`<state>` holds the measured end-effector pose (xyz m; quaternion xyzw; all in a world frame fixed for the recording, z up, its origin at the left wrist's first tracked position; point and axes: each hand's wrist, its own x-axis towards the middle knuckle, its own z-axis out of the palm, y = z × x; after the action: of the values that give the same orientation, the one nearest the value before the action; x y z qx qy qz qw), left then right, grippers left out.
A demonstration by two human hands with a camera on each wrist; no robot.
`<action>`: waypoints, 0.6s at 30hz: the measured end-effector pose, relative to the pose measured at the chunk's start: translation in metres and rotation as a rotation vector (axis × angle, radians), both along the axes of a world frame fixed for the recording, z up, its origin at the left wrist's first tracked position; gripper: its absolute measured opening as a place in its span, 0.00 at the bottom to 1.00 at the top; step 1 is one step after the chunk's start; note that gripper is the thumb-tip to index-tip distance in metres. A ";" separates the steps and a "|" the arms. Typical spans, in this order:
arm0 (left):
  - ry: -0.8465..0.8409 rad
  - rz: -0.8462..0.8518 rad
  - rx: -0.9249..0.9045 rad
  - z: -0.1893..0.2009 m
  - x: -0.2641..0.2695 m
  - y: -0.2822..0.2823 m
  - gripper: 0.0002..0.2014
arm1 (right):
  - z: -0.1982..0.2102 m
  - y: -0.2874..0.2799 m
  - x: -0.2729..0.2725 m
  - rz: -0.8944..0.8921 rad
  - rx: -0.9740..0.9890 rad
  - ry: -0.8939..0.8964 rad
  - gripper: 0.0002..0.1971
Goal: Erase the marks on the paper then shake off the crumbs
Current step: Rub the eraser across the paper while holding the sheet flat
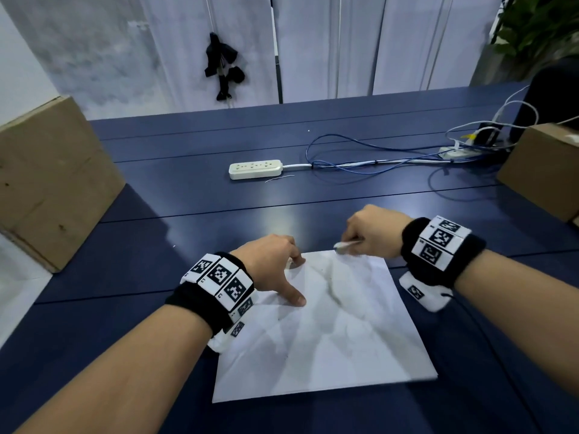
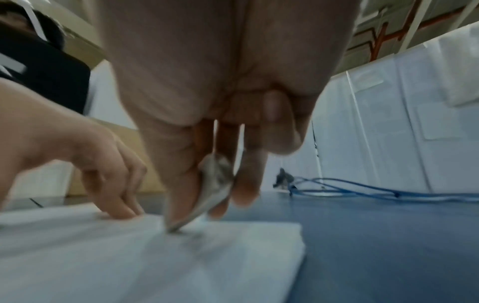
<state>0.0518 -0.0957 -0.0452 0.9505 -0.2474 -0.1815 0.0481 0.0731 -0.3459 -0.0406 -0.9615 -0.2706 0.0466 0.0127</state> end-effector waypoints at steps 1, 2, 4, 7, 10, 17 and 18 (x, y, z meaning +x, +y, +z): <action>-0.003 0.001 0.000 0.000 0.000 0.000 0.40 | 0.001 -0.001 -0.006 0.043 0.024 0.040 0.20; -0.003 0.004 0.000 -0.001 0.001 0.000 0.39 | 0.004 -0.002 -0.015 0.099 0.048 0.090 0.18; -0.006 0.006 -0.002 -0.001 0.001 0.001 0.39 | 0.007 -0.004 -0.035 0.183 0.038 0.213 0.13; 0.000 -0.002 0.016 0.001 0.000 0.000 0.37 | 0.007 -0.004 -0.037 0.170 0.048 0.313 0.19; 0.000 0.000 0.022 0.000 0.001 -0.001 0.36 | 0.006 -0.004 -0.010 0.048 0.036 0.161 0.29; 0.005 0.006 0.020 0.001 -0.002 0.000 0.35 | 0.010 -0.012 -0.031 0.174 0.029 0.222 0.14; 0.004 0.004 0.022 0.002 -0.002 0.000 0.36 | 0.011 -0.012 -0.037 0.215 0.031 0.302 0.13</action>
<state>0.0501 -0.0960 -0.0435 0.9512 -0.2432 -0.1858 0.0384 0.0362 -0.3581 -0.0300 -0.9087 -0.3677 0.1875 0.0627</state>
